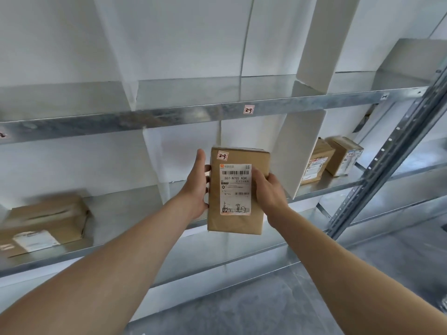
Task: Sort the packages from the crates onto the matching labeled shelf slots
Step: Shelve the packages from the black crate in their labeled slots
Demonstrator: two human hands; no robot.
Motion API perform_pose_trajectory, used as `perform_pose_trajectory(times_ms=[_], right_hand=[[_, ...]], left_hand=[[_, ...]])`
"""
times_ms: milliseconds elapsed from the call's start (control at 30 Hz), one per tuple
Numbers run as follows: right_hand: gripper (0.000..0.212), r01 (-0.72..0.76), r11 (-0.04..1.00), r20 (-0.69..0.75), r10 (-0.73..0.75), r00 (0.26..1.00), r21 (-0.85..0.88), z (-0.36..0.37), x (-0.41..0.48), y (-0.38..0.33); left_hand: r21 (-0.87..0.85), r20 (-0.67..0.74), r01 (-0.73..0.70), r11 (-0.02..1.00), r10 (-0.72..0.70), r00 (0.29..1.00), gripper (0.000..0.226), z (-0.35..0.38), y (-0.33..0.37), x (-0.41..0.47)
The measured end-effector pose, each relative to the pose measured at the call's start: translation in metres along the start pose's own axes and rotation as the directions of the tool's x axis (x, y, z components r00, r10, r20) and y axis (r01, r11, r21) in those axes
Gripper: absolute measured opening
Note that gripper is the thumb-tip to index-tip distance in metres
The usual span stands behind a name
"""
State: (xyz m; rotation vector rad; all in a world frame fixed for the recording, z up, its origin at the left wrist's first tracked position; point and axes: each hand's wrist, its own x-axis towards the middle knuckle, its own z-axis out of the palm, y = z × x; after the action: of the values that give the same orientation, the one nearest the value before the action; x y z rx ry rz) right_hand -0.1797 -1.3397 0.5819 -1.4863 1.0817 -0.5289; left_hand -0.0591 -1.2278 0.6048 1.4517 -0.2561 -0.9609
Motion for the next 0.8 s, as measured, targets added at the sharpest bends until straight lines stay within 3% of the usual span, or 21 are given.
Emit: perform_pose_trajectory(times_ms=[67, 233, 367, 467, 600, 800], right_hand=[[0.064, 0.011, 0.999, -0.004, -0.011, 1.000, -0.050, 0.010, 0.012, -0.003], [0.041, 0.023, 0.996, 0.038, -0.020, 0.999, -0.088, 0.028, 0.041, -0.015], [0.053, 0.007, 0.999, 0.078, -0.004, 0.997, -0.047, 0.046, 0.059, -0.018], [0.040, 0.005, 1.000, 0.124, -0.001, 0.992, -0.029, 0.059, 0.075, -0.020], [0.052, -0.004, 0.999, 0.181, 0.011, 0.983, -0.042, 0.075, 0.093, -0.025], [0.061, -0.034, 0.996, 0.277, 0.056, 0.959, -0.083, 0.083, 0.117, -0.013]], left_hand=[[-0.028, -0.043, -0.016, 0.999, 0.015, 0.999, 0.073, -0.004, 0.003, 0.016], [-0.068, -0.157, -0.069, 0.995, 0.058, 0.986, 0.068, -0.012, 0.006, 0.053], [-0.084, -0.234, -0.101, 0.991, 0.079, 0.969, 0.065, -0.020, 0.006, 0.077], [-0.094, -0.281, -0.111, 0.989, 0.080, 0.956, 0.062, -0.027, 0.004, 0.093], [-0.101, -0.346, -0.131, 0.986, 0.089, 0.934, 0.072, -0.035, -0.001, 0.112], [-0.154, -0.441, -0.044, 0.987, -0.029, 0.897, 0.090, -0.042, -0.012, 0.131]])
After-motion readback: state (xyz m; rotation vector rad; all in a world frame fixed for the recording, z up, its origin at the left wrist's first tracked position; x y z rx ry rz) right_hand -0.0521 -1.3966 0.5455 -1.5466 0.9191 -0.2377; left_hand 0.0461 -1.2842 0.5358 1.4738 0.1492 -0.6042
